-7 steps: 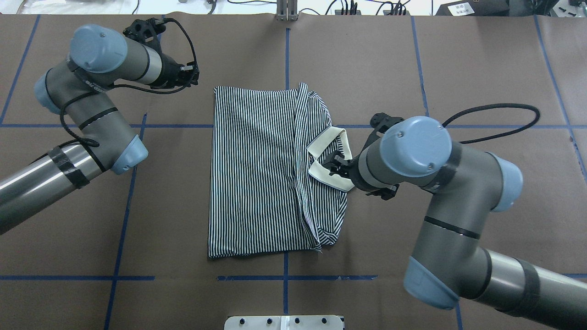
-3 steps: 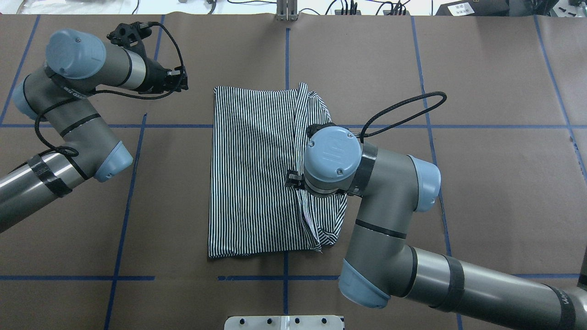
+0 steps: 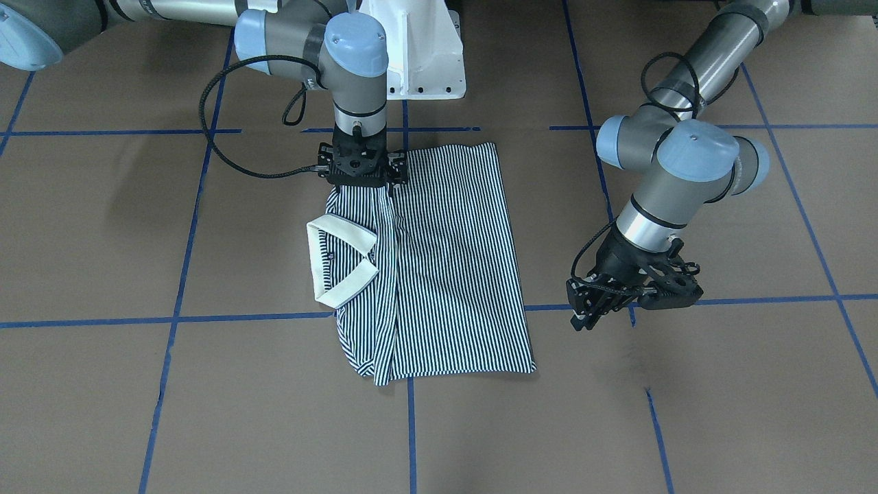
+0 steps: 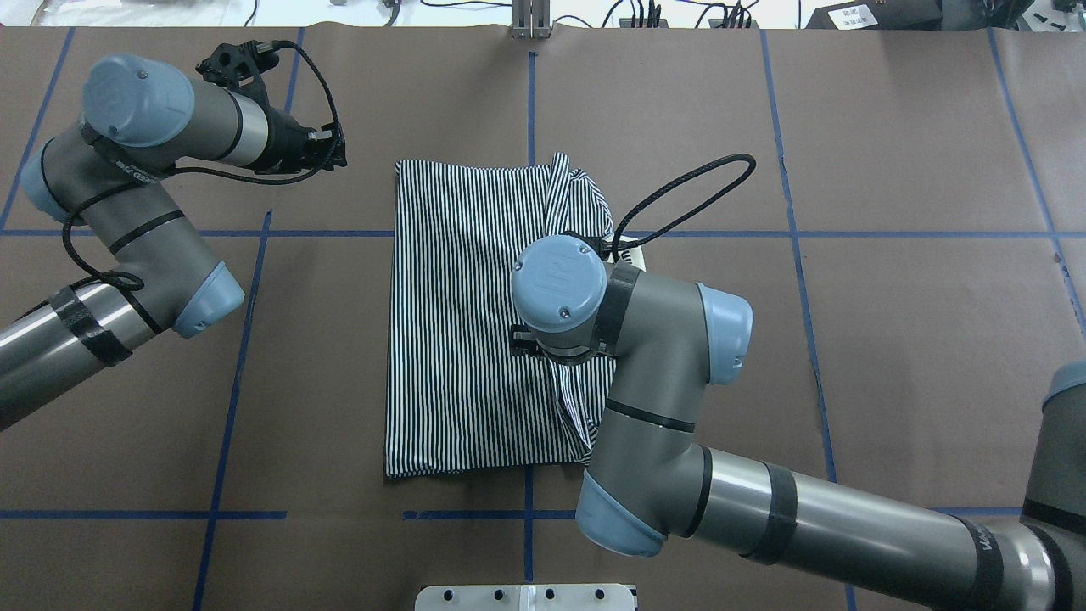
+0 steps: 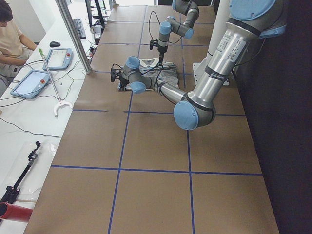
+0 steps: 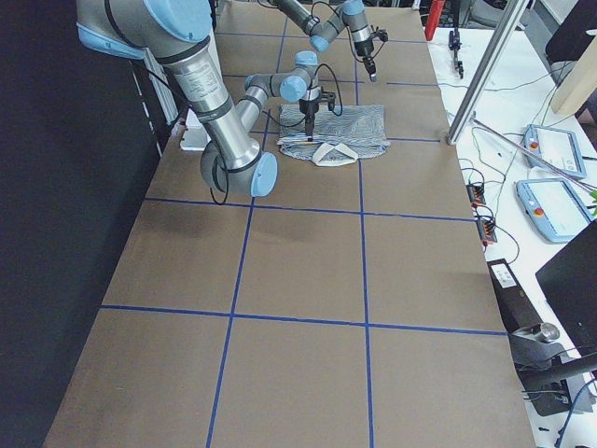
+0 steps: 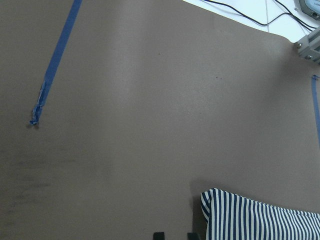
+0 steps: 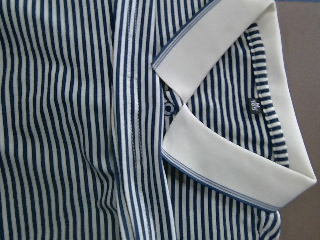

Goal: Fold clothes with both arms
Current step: 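Move the right gripper onto the cream collar while the left gripper withdraws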

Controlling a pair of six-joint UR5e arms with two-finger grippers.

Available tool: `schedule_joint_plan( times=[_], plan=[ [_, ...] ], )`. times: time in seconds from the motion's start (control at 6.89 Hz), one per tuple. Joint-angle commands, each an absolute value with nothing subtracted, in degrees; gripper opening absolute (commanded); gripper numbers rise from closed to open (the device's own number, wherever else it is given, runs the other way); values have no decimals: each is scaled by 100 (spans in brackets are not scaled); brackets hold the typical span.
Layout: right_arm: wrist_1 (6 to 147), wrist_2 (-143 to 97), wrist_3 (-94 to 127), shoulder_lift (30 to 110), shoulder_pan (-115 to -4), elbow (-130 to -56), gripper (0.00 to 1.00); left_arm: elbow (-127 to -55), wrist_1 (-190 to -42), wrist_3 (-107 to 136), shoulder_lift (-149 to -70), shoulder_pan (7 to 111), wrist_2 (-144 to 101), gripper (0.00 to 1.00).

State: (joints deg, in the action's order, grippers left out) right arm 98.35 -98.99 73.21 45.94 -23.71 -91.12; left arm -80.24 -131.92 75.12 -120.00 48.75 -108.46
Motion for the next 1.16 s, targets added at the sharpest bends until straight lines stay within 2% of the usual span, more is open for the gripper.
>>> schedule_joint_plan(
  times=[0.0,0.44,0.58,0.87,1.02],
  plan=[
    [9870,-9791,7242,4473,-2268,-8807,100,-8033,-13201,7515,-11962,4878,-10846,28],
    [10219,-9835,6944,4605,-2250,-8954,100,-8165,-13149,7515,-11962,4878,-10854,28],
    [10474,-9818,6569,4840,-2285,-9339,100,-8235,-13140,7515,-11945,4887,-10846,28],
    [10564,-9887,5867,5884,-2556,-10357,100,-8341,-13122,7506,-11822,4878,-10863,28],
    [10564,-9870,5741,5958,-2619,-10336,100,-8367,-13122,7506,-11813,4878,-10863,28]
  ],
)
